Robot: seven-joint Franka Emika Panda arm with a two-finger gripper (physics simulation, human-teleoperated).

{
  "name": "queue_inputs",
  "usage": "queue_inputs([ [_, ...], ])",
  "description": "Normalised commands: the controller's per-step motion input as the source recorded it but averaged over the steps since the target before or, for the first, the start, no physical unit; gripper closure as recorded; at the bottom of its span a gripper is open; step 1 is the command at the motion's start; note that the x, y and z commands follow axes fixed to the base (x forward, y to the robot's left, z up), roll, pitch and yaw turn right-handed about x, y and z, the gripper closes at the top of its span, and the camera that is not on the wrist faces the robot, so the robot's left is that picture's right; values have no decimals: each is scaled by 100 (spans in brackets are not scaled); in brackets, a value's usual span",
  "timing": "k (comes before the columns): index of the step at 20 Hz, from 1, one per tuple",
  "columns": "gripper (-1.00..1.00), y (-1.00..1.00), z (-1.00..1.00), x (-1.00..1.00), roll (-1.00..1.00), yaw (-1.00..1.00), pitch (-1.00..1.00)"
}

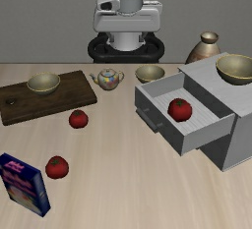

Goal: Pick the tomato in the top layer of the drawer and place it on the bowl between the vase and the teapot

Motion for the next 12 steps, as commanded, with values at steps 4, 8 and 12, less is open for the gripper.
queue_inputs([
  [4, -100, 0, 0, 100, 0, 0, 0],
  [8, -100, 0, 0, 100, 0, 0, 0],
  [12, -100, 50, 0, 50, 0, 0, 0],
])
